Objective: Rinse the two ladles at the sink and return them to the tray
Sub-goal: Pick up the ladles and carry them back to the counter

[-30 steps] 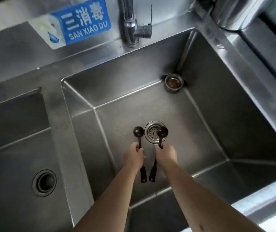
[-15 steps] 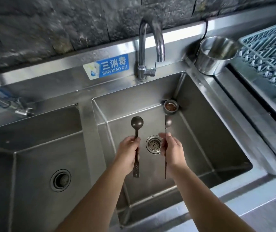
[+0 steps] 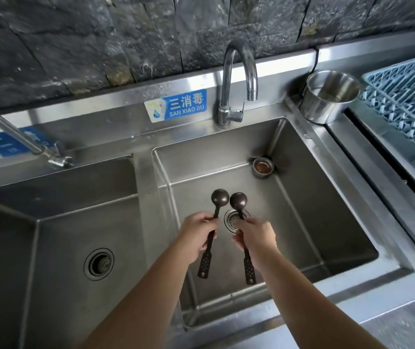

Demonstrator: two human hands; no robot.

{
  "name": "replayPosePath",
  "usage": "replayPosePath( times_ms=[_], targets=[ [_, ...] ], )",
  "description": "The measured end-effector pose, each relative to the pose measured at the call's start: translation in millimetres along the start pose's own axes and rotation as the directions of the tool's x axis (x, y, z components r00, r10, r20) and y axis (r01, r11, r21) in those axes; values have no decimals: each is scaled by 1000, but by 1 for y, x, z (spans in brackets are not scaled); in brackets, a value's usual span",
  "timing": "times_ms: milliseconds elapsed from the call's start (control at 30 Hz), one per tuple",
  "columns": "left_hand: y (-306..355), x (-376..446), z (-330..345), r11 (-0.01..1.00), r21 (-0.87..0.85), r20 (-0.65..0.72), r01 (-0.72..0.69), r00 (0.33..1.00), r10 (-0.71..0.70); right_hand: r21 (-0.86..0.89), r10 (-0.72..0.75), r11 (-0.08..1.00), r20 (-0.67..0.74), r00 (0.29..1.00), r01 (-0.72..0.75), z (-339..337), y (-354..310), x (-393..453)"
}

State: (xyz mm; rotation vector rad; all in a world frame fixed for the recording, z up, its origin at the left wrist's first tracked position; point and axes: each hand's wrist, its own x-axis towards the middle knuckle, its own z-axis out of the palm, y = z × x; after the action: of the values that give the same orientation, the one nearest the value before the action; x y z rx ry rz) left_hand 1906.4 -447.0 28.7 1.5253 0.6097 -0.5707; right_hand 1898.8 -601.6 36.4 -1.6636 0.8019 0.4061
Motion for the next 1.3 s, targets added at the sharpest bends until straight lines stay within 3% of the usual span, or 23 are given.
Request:
replayPosePath(
  times_ms=[167, 267, 367, 500, 633, 800, 1033, 1133, 1300],
  targets=[
    [-8, -22, -14, 995, 2, -7, 104, 995, -104, -45, 83, 996, 62, 995, -80, 0, 7, -15],
    [-6, -43, -28, 998, -23, 18, 54, 998, -54, -73, -19, 997, 80, 997, 25, 8, 6, -31],
    [-4, -68, -46, 990, -142, -41, -14, 999, 8, -17, -88, 996, 115, 989, 91, 21, 2, -58],
    [-15, -112, -89, 949, -309, -112, -55, 993, 21, 133, -130, 987, 288, 949, 94, 50, 1, -103],
    [-47, -166, -150, 927, -358, -218, -111, 975, 33, 83, -166, 986, 433, 886, 144, 94, 7, -164],
    [-125, -269, -236, 808, -525, -409, -266, 912, 35, -46, -198, 950, 676, 710, 309, 173, 42, -259],
    [-285, -453, -314, 731, -567, -641, -380, 760, -102, -168, -10, 909, 907, 421, 383, 284, 146, -430],
    [-356, -529, -327, 679, -596, -711, -429, 676, -197, -206, 98, 857, 965, 245, 472, 312, 203, -512],
    [-444, -635, -324, 601, -597, -793, -531, 503, -343, -246, 297, 744, 955, 22, 622, 337, 287, -631]
  ],
)
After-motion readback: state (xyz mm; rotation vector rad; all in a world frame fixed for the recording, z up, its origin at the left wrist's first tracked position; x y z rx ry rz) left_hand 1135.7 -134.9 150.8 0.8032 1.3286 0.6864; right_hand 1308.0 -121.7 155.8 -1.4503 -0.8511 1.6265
